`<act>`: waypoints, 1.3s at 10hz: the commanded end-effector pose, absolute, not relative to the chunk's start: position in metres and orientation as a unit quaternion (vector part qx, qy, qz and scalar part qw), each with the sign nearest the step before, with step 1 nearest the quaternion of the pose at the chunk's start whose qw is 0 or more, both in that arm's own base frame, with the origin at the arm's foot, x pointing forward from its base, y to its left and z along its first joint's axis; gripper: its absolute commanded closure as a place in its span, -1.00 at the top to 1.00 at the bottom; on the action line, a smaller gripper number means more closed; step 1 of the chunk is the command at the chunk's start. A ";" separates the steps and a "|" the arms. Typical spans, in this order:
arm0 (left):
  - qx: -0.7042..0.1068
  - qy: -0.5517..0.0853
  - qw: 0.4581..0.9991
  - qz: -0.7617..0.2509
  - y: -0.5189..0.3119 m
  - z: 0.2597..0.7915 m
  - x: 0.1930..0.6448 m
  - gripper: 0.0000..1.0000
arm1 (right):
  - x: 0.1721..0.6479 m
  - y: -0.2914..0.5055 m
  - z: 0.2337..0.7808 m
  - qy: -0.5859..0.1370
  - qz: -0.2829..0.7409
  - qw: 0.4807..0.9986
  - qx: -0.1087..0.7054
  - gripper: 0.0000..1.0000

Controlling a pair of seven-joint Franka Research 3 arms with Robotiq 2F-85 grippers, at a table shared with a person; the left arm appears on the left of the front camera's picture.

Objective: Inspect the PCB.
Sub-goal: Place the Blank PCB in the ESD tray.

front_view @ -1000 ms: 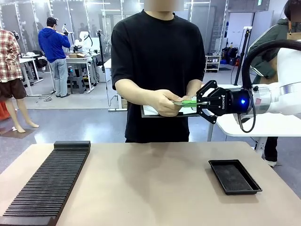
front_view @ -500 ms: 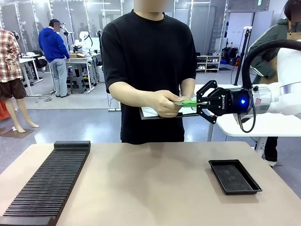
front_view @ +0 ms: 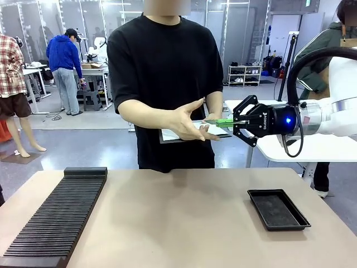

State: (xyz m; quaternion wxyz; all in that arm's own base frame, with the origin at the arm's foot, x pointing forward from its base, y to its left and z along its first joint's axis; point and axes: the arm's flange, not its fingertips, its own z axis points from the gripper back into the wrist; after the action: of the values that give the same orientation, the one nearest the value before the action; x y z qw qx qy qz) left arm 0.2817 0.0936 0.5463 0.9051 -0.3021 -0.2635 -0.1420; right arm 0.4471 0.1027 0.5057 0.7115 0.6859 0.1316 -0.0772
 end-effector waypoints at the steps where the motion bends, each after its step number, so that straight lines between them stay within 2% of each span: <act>1: -0.290 -0.259 0.911 -0.135 0.094 0.549 0.282 1.00 | 0.446 0.104 0.509 0.131 -0.077 0.712 0.685 -1.00; 5: -0.290 -0.259 0.911 -0.135 0.094 0.549 0.282 1.00 | 0.446 0.104 0.509 0.131 -0.077 0.712 0.685 -1.00; 6: -0.290 -0.259 0.911 -0.135 0.094 0.549 0.282 1.00 | 0.447 0.103 0.506 0.132 -0.077 0.712 0.686 -0.95; 7: -0.290 -0.259 0.911 -0.135 0.094 0.549 0.282 1.00 | 0.433 0.092 0.518 0.106 -0.027 0.738 0.666 -0.95; 9: -0.290 -0.259 0.911 -0.135 0.094 0.549 0.282 1.00 | 0.407 0.062 0.525 0.079 0.011 0.810 0.581 -0.95; 10: -0.290 -0.259 0.911 -0.135 0.094 0.549 0.282 1.00 | 0.395 0.040 0.528 0.056 0.014 0.844 0.533 -0.95; 13: -0.290 -0.259 0.911 -0.135 0.094 0.549 0.282 1.00 | 0.385 -0.011 0.514 -0.027 -0.016 0.902 0.431 -0.95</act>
State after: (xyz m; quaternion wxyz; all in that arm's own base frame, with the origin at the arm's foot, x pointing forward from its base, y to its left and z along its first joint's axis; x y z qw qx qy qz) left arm 0.2818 0.0936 0.5463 0.9050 -0.3023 -0.2634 -0.1420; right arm 0.3840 -0.0109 0.5321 0.8883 0.4591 0.0101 -0.0004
